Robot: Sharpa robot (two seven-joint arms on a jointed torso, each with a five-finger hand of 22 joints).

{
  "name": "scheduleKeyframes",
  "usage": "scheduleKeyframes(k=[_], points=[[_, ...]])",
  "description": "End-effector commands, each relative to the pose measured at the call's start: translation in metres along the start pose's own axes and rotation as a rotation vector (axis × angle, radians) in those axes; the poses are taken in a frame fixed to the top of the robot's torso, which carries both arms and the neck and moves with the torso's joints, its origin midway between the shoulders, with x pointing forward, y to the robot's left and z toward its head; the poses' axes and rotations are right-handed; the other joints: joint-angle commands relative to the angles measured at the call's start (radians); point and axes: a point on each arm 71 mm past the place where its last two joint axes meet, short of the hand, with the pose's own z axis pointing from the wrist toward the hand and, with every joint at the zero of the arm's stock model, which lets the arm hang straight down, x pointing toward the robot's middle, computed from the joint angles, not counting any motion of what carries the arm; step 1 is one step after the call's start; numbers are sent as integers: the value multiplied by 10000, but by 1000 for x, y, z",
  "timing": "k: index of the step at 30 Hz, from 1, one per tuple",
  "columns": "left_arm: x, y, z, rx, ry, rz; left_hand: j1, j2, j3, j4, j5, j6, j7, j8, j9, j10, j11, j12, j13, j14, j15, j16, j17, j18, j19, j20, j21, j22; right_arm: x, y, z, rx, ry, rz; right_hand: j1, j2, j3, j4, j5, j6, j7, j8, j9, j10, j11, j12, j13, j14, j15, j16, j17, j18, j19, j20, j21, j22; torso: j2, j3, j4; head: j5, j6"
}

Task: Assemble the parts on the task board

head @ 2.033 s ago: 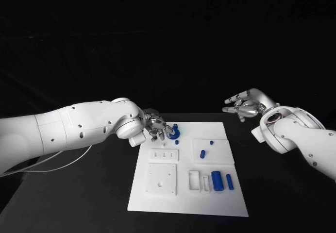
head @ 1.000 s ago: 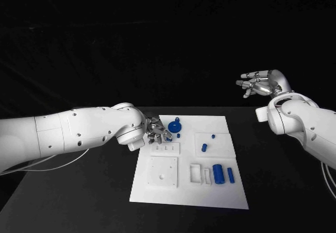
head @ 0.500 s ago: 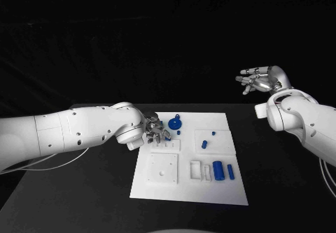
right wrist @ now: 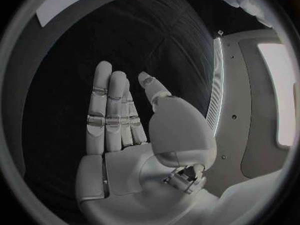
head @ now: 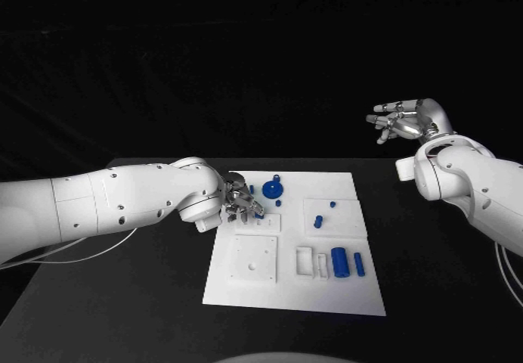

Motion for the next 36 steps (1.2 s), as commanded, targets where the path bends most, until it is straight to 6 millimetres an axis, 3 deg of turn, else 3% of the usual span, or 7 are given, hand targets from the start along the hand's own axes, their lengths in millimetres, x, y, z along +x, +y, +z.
scheduleKeyframes(k=[1,36], points=[[3,0,0,-34,244,395,92,16,912,-852,56,986,-712,34,35,462,-56,39,-23,39,-43,57,-2,-10,80,19,-86,33,1,1,0,-69,152,44,-25,92,-59,-18,30,-24,-29,-37,-9,54,21,-38,-9,41,-9,9,0,-175,391,-10,35,-8,-3,-3,-4,-3,-32],[11,7,4,-275,449,401,82,38,928,-850,40,964,-706,29,84,461,-49,48,-57,31,-36,50,-57,-11,111,26,-177,129,3,-1,1,78,236,44,-31,133,-86,-64,37,-38,-25,-36,-9,31,27,-56,-28,33,-3,-13,-17,-178,377,-5,76,-145,-2,2,-8,-73,-89]])
